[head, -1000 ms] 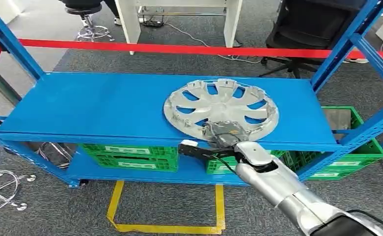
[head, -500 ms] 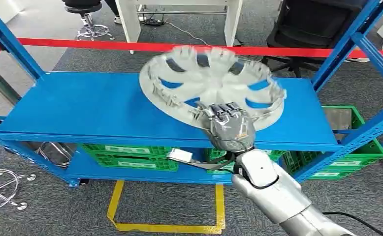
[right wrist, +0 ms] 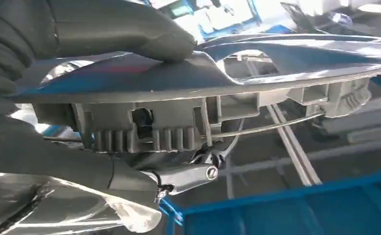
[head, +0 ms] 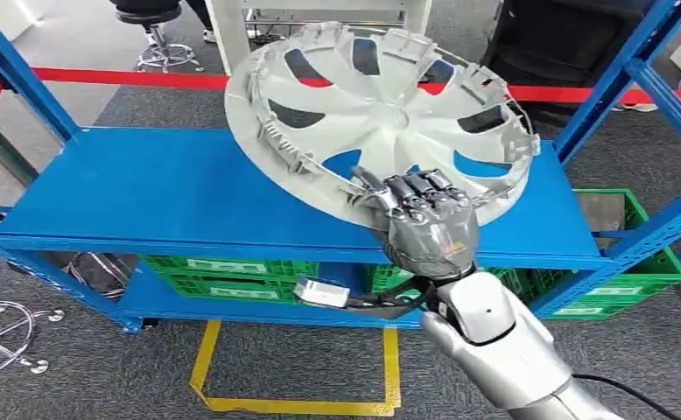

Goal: Take the parts from the cabinet and place them on the table.

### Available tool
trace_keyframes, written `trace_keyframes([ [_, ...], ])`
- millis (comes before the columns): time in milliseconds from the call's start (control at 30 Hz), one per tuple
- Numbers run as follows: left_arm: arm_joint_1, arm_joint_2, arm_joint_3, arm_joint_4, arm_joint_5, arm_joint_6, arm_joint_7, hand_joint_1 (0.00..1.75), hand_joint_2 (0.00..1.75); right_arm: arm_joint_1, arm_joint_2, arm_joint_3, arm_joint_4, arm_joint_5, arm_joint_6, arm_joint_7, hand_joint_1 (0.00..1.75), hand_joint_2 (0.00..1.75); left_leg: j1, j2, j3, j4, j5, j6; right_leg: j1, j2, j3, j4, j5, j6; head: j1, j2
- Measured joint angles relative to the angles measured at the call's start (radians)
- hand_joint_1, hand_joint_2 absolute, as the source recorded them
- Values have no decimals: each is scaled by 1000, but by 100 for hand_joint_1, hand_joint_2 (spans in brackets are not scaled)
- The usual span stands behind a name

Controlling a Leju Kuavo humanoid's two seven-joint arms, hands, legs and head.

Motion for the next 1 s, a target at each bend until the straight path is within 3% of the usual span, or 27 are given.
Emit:
trace_keyframes([
  [300,-6,-3,13,0,-23,1,2,0,0,14,16,-7,-86,2,-3,-101,175,175,0,0,0,0,0,0,0,0,0,0,0,0,0,0],
  [567,-8,-5,19,0,-29,-6,12,0,0,27,27,-7,-115,2,-3,-101,175,175,0,0,0,0,0,0,0,0,0,0,0,0,0,0],
  [733,-13,-4,21,0,-38,-18,18,0,0,30,35,-7,-139,2,-3,-79,175,175,-5,0,-3,-1,7,18,-5,0,1,-8,11,19,-1,0],
  [767,-14,-5,21,0,-39,-19,19,0,0,31,35,-7,-144,2,-3,-76,175,175,4,4,1,-17,17,25,-5,-1,-10,2,-8,18,0,0],
  [800,-17,-6,21,0,-41,-19,20,0,0,30,36,-9,-145,2,-3,-75,175,175,3,5,0,-21,20,29,-4,-2,-27,33,-34,17,1,0],
  [900,-18,-7,21,0,-45,-17,21,0,0,35,36,-12,-146,2,-4,-73,175,175,1,7,-12,-18,24,33,-5,-2,-144,284,-143,21,2,0],
  [933,-18,-7,21,0,-47,-17,21,0,0,38,36,-12,-146,3,-4,-73,175,175,0,7,-15,-16,25,31,-5,-2,-169,329,-145,23,1,0],
  [967,-18,-8,21,0,-47,-18,21,0,0,41,36,-12,-146,2,-4,-73,175,175,1,7,-16,-14,26,30,-6,-2,-169,324,-119,25,2,0],
  [1000,-18,-8,21,0,-47,-17,21,0,0,42,36,-13,-146,2,-4,-71,175,175,1,7,-17,-12,26,29,-8,-3,-148,273,-73,25,2,0],
])
